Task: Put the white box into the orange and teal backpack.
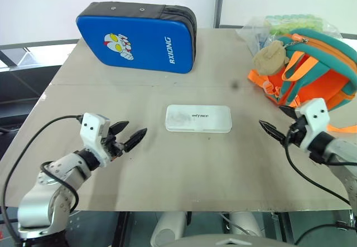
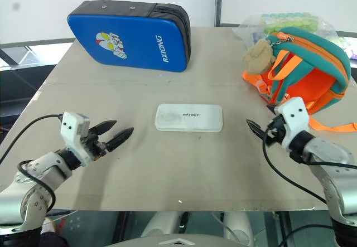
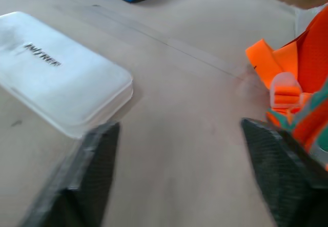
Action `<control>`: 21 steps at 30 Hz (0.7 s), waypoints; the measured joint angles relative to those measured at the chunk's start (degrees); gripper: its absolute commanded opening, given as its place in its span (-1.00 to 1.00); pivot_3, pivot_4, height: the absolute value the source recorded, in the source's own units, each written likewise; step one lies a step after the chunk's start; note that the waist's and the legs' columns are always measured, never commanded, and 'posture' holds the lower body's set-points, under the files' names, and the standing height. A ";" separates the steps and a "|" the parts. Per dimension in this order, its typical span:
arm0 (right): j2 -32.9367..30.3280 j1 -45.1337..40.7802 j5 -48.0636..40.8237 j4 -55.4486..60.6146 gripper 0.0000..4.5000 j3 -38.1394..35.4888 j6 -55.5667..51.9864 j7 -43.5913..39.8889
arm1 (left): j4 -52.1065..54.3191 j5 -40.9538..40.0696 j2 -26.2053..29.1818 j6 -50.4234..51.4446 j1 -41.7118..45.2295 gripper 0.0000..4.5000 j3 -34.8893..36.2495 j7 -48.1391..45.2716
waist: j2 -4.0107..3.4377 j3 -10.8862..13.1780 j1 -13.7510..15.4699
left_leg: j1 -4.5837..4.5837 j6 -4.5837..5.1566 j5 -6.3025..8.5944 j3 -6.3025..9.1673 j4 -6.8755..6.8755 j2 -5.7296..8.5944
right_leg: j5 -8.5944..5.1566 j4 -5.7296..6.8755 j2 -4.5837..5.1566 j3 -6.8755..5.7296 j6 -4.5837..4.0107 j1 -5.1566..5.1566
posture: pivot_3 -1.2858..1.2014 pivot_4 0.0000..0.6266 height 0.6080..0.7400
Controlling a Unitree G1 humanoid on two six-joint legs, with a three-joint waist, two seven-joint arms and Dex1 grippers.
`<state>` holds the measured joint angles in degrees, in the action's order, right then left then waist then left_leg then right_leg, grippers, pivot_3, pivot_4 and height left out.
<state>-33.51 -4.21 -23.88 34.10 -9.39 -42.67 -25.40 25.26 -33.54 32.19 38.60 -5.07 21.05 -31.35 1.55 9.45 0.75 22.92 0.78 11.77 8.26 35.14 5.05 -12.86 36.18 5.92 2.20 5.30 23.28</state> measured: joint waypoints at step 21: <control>10.86 -19.61 16.74 -23.50 -0.98 25.98 0.11 0.69 | -1.32 10.33 -1.80 15.08 13.50 -0.58 -17.26 14.16 | -0.02 -0.02 -1.75 | -0.04 -0.23 0.02 -0.02 -0.02 -0.06 | 0.10 0.10 -0.21 0.09 -0.14 0.11 | 0.03 -0.52 1.00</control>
<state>-22.64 -23.83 -7.15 10.60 16.58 -42.56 -24.72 23.94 -23.21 30.38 53.68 8.43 3.79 -17.18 1.52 9.43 -1.00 22.89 0.55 11.79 8.24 35.12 4.99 -12.77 36.28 5.71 2.29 5.16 23.39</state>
